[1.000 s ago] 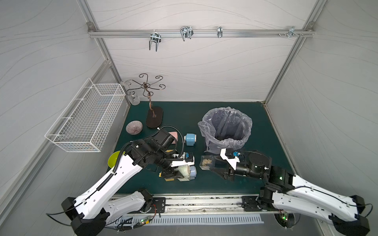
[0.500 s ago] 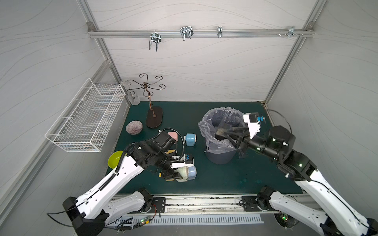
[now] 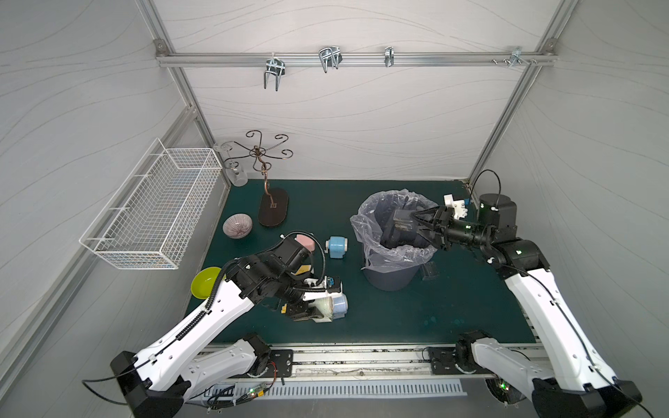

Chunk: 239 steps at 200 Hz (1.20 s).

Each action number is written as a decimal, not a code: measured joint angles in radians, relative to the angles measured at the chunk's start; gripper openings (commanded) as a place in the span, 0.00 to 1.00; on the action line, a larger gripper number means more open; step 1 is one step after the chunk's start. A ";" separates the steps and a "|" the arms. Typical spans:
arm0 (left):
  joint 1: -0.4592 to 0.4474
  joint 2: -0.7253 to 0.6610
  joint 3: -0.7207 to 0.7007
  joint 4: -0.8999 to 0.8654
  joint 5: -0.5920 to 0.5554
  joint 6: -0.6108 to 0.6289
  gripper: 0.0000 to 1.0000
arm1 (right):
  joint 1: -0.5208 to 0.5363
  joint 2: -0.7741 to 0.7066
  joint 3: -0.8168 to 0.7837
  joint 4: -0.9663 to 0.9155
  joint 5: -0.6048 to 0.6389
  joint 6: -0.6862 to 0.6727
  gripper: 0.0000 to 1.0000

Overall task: Take out the pencil sharpener tray and clean the shavings
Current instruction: Pour the shavings into the trash bin.

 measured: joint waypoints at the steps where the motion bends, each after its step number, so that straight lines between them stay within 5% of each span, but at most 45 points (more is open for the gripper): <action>1: 0.000 0.000 0.000 0.001 0.000 0.000 0.00 | 0.000 0.001 0.002 0.000 -0.004 0.008 0.00; 106: 0.000 -0.028 -0.010 0.025 0.000 -0.003 0.00 | -0.024 -0.054 0.026 0.040 -0.069 0.568 0.00; 174: 0.000 -0.029 -0.013 0.035 0.001 -0.003 0.00 | -0.041 -0.051 -0.031 0.165 -0.108 0.747 0.00; 239: 0.000 -0.032 -0.044 0.053 -0.010 -0.003 0.00 | -0.050 -0.023 -0.048 0.231 -0.143 0.774 0.00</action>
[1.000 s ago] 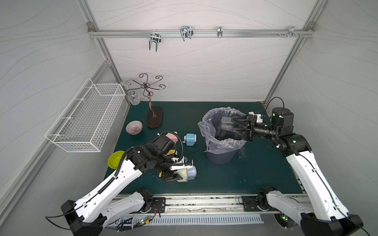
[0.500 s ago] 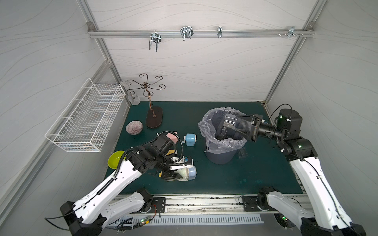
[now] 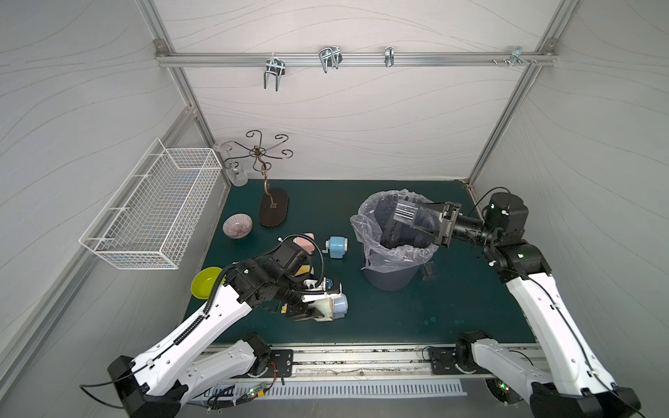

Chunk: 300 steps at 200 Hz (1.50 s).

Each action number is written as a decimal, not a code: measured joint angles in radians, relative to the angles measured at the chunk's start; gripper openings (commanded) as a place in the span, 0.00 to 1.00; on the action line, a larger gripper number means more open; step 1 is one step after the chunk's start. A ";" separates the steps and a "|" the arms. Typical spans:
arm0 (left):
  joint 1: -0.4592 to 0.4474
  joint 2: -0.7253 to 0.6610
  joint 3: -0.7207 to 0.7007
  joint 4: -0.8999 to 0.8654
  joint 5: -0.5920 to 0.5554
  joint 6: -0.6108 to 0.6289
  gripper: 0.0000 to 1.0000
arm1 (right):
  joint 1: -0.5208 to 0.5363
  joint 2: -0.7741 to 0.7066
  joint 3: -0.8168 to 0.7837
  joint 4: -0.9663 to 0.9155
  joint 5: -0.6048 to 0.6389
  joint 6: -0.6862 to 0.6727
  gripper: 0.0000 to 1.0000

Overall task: Take out the pencil sharpener tray and clean the shavings
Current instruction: Pour the shavings into the trash bin, then place the pencil sharpener at the center of the board.

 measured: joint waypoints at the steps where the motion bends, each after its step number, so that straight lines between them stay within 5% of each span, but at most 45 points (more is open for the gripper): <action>1: 0.000 0.000 0.000 0.000 0.000 0.000 0.00 | 0.001 0.001 -0.002 0.005 0.000 0.000 0.00; 86: 0.000 -0.001 -0.001 0.019 -0.016 -0.011 0.00 | 0.017 0.050 0.080 0.007 -0.029 -0.169 0.00; 127: 0.000 0.031 0.009 0.020 -0.054 -0.007 0.00 | 0.026 0.064 0.185 -0.151 0.030 -0.560 0.00; 166: 0.016 0.100 0.050 0.015 -0.083 0.019 0.00 | 0.047 -0.059 0.258 -0.286 0.288 -1.045 0.00; 207: 0.107 0.194 0.113 0.016 -0.080 0.061 0.00 | 0.095 -0.352 -0.024 -0.200 0.626 -1.354 0.00; 250: 0.126 0.326 0.156 0.042 -0.096 0.091 0.00 | 0.095 -0.573 -0.299 -0.104 0.996 -1.493 0.00; 300: 0.132 0.431 0.154 0.147 -0.147 0.089 0.00 | 0.070 -0.644 -0.511 -0.129 1.299 -1.426 0.00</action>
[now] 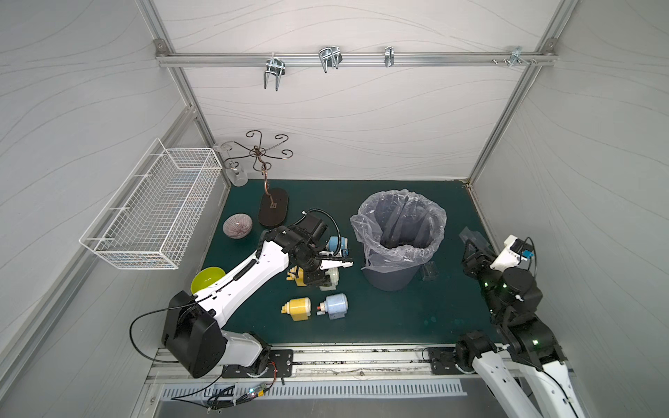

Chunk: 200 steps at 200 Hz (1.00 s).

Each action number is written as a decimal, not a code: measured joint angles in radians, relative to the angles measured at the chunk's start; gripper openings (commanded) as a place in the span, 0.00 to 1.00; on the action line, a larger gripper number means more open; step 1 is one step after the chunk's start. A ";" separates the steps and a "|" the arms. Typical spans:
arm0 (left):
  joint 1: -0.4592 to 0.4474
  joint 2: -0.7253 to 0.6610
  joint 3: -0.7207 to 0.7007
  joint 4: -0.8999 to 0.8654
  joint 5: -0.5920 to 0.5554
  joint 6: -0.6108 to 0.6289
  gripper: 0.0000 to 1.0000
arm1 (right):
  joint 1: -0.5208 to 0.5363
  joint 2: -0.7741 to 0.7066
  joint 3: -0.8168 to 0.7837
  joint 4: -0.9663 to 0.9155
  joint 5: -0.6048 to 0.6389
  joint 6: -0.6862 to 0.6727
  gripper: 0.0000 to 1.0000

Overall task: Take out the pencil sharpener tray and clean the shavings
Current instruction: Place the pencil sharpener at the center of the board.

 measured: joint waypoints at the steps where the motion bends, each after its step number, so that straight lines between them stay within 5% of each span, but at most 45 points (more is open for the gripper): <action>1: 0.000 0.000 0.000 0.000 -0.001 0.000 0.00 | -0.001 0.001 -0.002 -0.002 0.002 0.002 0.00; 74: 0.005 0.054 -0.080 0.158 -0.080 -0.028 0.00 | -0.097 0.135 -0.225 0.068 0.059 0.177 0.00; 108: 0.006 0.094 -0.080 0.185 -0.079 -0.033 0.14 | -0.097 0.166 -0.301 0.130 0.064 0.216 0.00; 200: 0.002 0.189 -0.082 0.270 -0.094 -0.058 0.22 | -0.157 0.181 -0.444 0.312 -0.005 0.242 0.00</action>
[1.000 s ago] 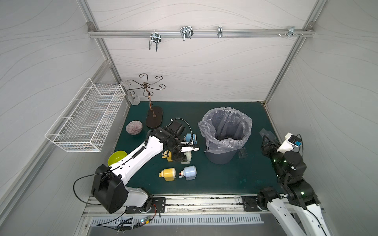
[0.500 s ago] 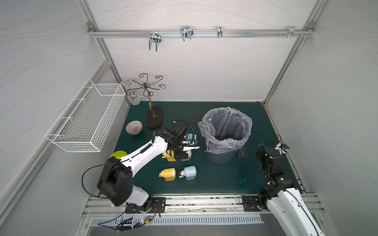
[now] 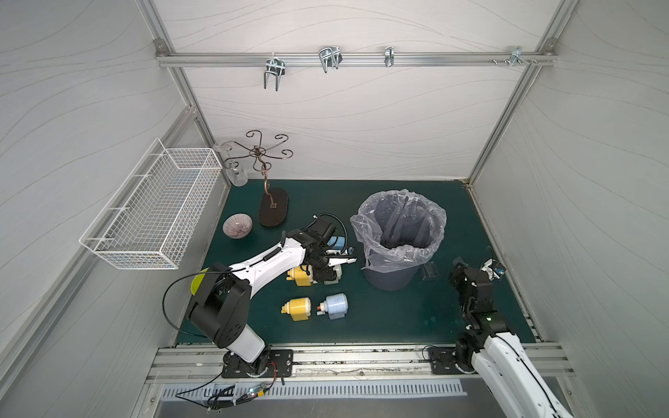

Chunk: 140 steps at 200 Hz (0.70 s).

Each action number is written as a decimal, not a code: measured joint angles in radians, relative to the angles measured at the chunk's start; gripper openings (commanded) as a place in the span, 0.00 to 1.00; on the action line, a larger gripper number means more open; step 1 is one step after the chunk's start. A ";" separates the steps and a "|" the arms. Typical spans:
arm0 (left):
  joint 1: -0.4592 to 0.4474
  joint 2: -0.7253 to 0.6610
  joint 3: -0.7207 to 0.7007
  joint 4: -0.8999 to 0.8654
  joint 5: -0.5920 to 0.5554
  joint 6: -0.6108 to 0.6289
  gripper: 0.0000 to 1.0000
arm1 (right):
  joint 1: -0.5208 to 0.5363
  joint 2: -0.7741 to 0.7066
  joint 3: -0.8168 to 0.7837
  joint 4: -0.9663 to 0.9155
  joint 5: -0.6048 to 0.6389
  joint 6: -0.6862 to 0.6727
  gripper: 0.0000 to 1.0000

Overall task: Take out the pencil sharpener tray and clean the shavings
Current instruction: Place the pencil sharpener at the center of the board.

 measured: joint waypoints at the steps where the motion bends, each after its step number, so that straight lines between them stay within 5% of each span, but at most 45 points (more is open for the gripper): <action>1: 0.000 0.000 0.000 0.001 -0.001 0.000 0.22 | -0.001 0.001 -0.001 0.001 -0.001 0.000 0.00; 58: -0.011 0.013 -0.015 0.040 -0.023 -0.008 0.32 | -0.018 0.034 -0.043 0.056 -0.055 0.017 0.00; 88: -0.016 0.029 -0.018 0.053 -0.037 -0.017 0.41 | -0.018 0.177 -0.021 0.106 -0.085 0.017 0.00; 112: -0.019 0.034 -0.020 0.053 -0.041 -0.022 0.75 | -0.018 0.299 0.041 0.140 -0.094 0.018 0.00; 119: -0.021 0.034 -0.020 0.053 -0.041 -0.026 0.98 | -0.018 0.325 0.054 0.146 -0.095 0.017 0.00; 140: -0.023 0.034 -0.020 0.056 -0.042 -0.026 0.99 | -0.018 0.367 0.079 0.152 -0.094 0.017 0.00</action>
